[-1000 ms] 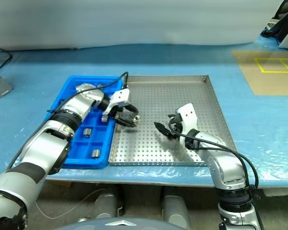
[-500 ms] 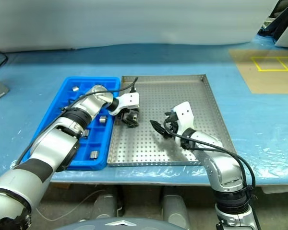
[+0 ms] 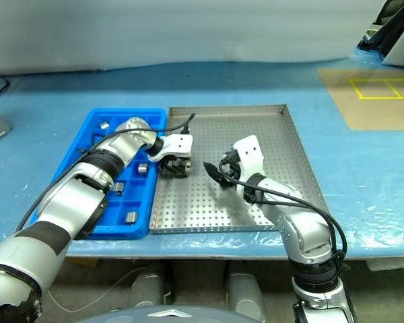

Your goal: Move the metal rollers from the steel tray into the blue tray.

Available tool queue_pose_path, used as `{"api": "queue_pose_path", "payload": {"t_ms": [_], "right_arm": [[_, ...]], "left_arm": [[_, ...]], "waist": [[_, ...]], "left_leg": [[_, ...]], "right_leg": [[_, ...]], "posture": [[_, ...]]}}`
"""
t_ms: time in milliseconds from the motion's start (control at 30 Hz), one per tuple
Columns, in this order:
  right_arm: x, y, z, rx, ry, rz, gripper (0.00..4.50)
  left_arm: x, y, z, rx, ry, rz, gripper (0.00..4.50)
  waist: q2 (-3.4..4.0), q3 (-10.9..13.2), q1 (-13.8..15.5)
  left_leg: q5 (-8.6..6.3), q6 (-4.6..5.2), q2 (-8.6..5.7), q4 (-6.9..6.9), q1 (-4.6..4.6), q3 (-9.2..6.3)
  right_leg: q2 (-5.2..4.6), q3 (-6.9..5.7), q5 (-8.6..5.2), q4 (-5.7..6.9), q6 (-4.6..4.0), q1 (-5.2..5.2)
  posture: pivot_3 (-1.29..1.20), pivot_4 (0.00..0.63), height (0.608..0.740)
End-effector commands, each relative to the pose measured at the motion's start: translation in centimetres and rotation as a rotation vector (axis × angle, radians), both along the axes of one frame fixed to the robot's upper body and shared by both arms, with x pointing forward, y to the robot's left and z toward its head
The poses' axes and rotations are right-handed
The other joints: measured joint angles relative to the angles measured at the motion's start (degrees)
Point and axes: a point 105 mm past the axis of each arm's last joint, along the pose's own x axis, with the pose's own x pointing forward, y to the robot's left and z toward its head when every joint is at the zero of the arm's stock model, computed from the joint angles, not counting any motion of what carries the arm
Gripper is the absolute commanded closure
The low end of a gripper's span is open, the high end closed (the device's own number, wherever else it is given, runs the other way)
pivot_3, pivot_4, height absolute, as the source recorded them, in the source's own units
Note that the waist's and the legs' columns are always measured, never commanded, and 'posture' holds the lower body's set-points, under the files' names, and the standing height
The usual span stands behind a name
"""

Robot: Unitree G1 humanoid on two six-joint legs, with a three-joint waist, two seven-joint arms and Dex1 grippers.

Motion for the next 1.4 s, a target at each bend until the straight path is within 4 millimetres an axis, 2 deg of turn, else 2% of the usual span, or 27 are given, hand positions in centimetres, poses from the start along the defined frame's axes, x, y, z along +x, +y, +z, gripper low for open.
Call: {"api": "queue_pose_path", "payload": {"t_ms": [33,167,367,500,600,700,867,1033,1133,1233,1300,1400], "right_arm": [[-0.3,0.6,1.8,0.008,-0.062,0.019,0.75],[-0.3,0.5,1.9,0.008,-0.058,0.024,0.75],[-0.7,1.2,2.6,0.052,-0.059,0.088,0.75],[-0.6,1.6,4.1,0.067,-0.081,0.133,0.75],[-0.5,2.1,5.8,0.082,-0.114,0.203,0.75],[-0.7,2.8,7.8,0.154,-0.143,0.285,0.75],[-0.7,4.5,8.5,0.142,-0.158,0.450,0.75],[-0.8,5.7,8.0,0.129,-0.157,0.596,0.75],[-1.1,6.5,7.6,0.120,-0.165,0.694,0.75],[-0.2,7.9,6.6,0.122,-0.161,0.774,0.75],[0.2,8.9,6.0,0.121,-0.161,0.819,0.75],[0.4,10.0,5.7,0.111,-0.172,0.869,0.75]], "left_arm": [[0.2,0.3,0.1,0.009,-0.008,0.009,2.55],[0.5,0.0,0.4,-0.030,-0.027,0.027,2.67],[-1.0,-1.6,3.3,-0.253,0.022,-0.086,2.67],[-1.7,-1.3,5.3,-0.357,0.013,-0.126,2.67],[-2.2,0.3,7.5,-0.455,-0.025,-0.111,2.67],[-2.8,2.2,8.6,-0.495,-0.048,-0.064,2.67],[-3.3,6.5,9.2,-0.522,-0.120,0.120,2.67],[-4.1,10.7,9.5,-0.571,-0.200,0.351,2.67],[-5.6,13.0,9.0,-0.582,-0.233,0.477,2.67],[-6.7,14.9,8.5,-0.586,-0.282,0.609,2.67],[-7.1,15.8,8.0,-0.586,-0.321,0.688,2.67],[-7.7,15.7,7.5,-0.596,-0.359,0.745,2.67]], "waist": [[0.00,0.0,0.0],[0.00,0.0,0.1],[0.00,0.0,0.2],[0.01,0.0,0.2],[0.03,0.0,0.1],[0.06,0.0,0.3],[0.09,0.1,0.8],[0.11,0.1,2.8],[0.11,0.1,3.9],[0.11,0.1,5.1],[0.11,0.1,6.0],[0.11,0.1,7.7]], "left_leg": [[0.01,-0.02,0.00,0.00,0.01,0.00],[0.01,-0.02,-0.01,0.00,0.12,0.00],[0.01,-0.02,-0.01,-0.06,0.05,0.00],[0.03,-0.05,-0.01,-0.08,-0.27,0.01],[0.03,-0.06,0.01,-0.14,-0.25,0.05],[0.05,-0.09,0.03,-0.38,-0.22,0.07],[0.11,-0.19,0.04,-0.55,-0.21,0.09],[0.24,-0.41,0.05,-0.73,-0.24,0.07],[0.28,-0.46,0.06,-0.87,-0.25,0.06],[0.27,-0.46,0.07,-0.97,-0.30,0.03],[0.25,-0.43,0.10,-0.98,-0.30,0.00],[0.26,-0.44,0.12,-0.99,-0.33,-0.06]], "right_leg": [[0.00,0.00,0.01,0.00,0.00,0.02],[-0.01,0.00,0.01,-0.02,0.00,0.14],[-0.01,0.00,0.01,-0.10,0.00,0.11],[-0.01,-0.01,0.02,-0.19,-0.02,-0.16],[0.00,-0.01,0.02,-0.19,-0.02,-0.22],[0.02,-0.05,0.02,-0.18,-0.04,-0.30],[0.01,-0.09,-0.01,-0.18,-0.06,-0.36],[0.00,-0.18,-0.03,-0.17,-0.09,-0.43],[0.01,-0.22,-0.07,-0.17,-0.15,-0.51],[0.00,-0.31,-0.11,-0.19,-0.19,-0.55],[0.00,-0.36,-0.12,-0.15,-0.21,-0.57],[0.00,-0.41,-0.14,-0.09,-0.24,-0.58]], "posture": [[-0.52,0.150,0.740],[-0.51,0.150,0.740],[-0.48,0.150,0.740],[-0.44,0.150,0.740],[-0.40,0.150,0.740],[-0.33,0.150,0.740],[-0.20,0.150,0.740],[-0.02,0.150,0.740],[0.08,0.150,0.740],[0.19,0.150,0.740],[0.21,0.150,0.740],[0.25,0.150,0.740]]}}
